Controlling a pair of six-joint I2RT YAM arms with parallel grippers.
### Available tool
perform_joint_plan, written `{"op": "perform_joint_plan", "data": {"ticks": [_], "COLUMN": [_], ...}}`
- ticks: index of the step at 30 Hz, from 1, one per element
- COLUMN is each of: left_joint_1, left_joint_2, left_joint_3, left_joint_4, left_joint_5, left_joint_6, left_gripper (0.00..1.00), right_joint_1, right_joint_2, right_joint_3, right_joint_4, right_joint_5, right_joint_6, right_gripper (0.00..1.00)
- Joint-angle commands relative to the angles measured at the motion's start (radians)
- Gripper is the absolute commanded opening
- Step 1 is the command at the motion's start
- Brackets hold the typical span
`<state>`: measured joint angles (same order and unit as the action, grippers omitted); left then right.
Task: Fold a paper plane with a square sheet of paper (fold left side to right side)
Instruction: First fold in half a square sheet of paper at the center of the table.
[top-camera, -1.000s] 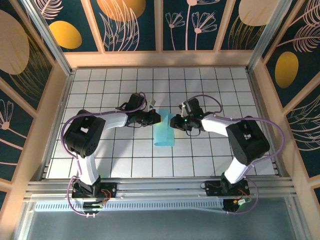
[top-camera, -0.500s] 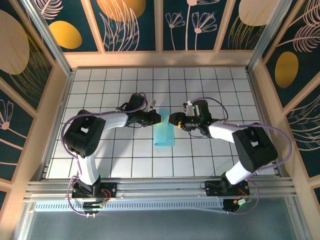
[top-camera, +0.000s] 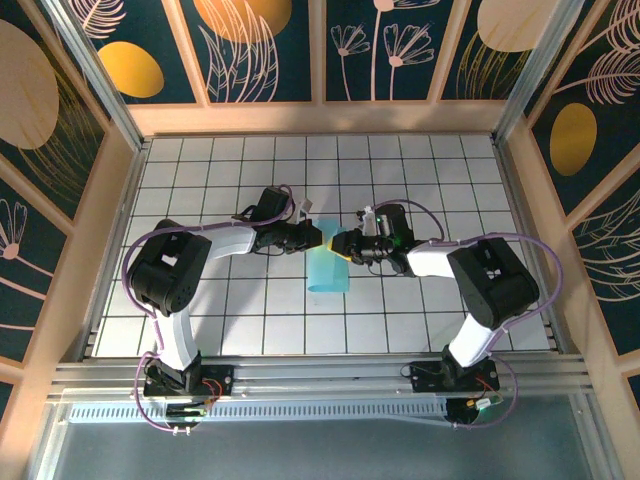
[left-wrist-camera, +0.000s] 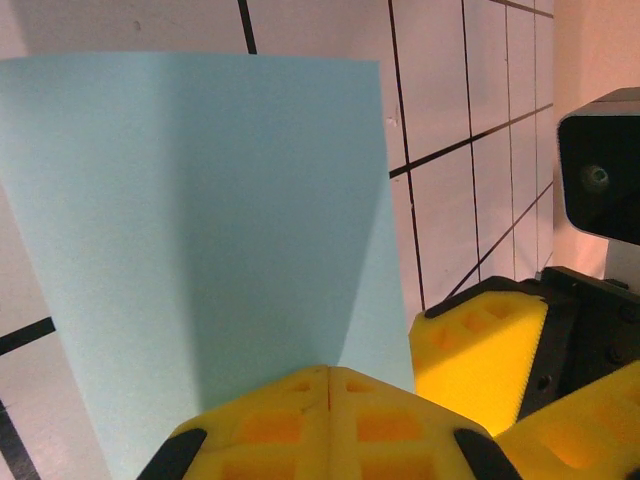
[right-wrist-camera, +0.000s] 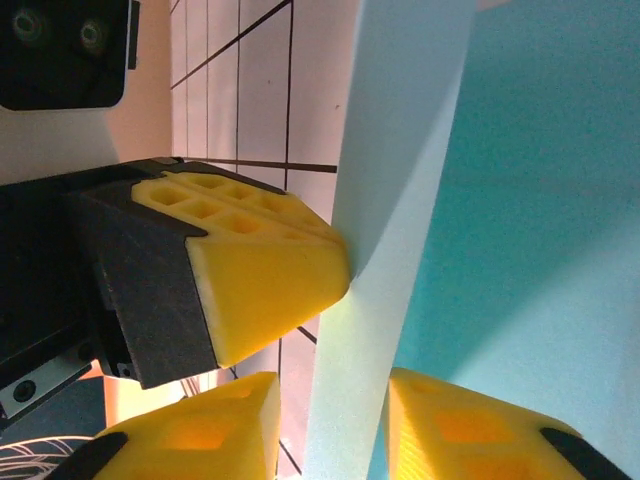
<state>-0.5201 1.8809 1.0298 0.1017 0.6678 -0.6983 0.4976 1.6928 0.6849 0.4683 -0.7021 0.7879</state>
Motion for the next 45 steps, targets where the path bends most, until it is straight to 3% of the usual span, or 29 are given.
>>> {"op": "perform_joint_plan", "data": {"ticks": [1,6,14,17,20,38,45], "left_joint_1": [-0.007,-0.007,-0.008,-0.008,-0.007,-0.037,-0.053], "left_joint_2": [0.000,-0.029,-0.156,-0.197,-0.203,-0.035,0.013], "left_joint_3": [0.013,0.015,-0.009,-0.024,-0.051,-0.063,-0.035], "left_joint_4": [0.012,0.008,-0.097,-0.146,-0.147,-0.062,-0.084], "left_joint_5": [-0.005,-0.005,-0.170,-0.244,-0.250,-0.192,-0.216], "left_joint_6": [-0.013,-0.014,0.033,0.052,0.052,0.025,0.025], "left_gripper": [0.03,0.12,0.39,0.46,0.50,0.54,0.46], "right_joint_1": [0.008,0.007,0.007,0.008,0.008,0.007,0.007], "right_joint_2": [0.022,0.034,0.017,0.010,0.011,0.012,0.010], "right_joint_3": [0.013,0.021,0.040,0.045,0.057,0.073,0.074], "right_joint_4": [0.030,-0.004,-0.136,-0.172,-0.201,-0.241,-0.250], "right_joint_5": [-0.009,0.013,0.107,0.133,0.147,0.162,0.164], "right_joint_6": [0.007,0.004,-0.046,-0.060,-0.074,-0.096,-0.099], "right_gripper": [0.25,0.01,0.00,0.00,0.00,0.00,0.00]}}
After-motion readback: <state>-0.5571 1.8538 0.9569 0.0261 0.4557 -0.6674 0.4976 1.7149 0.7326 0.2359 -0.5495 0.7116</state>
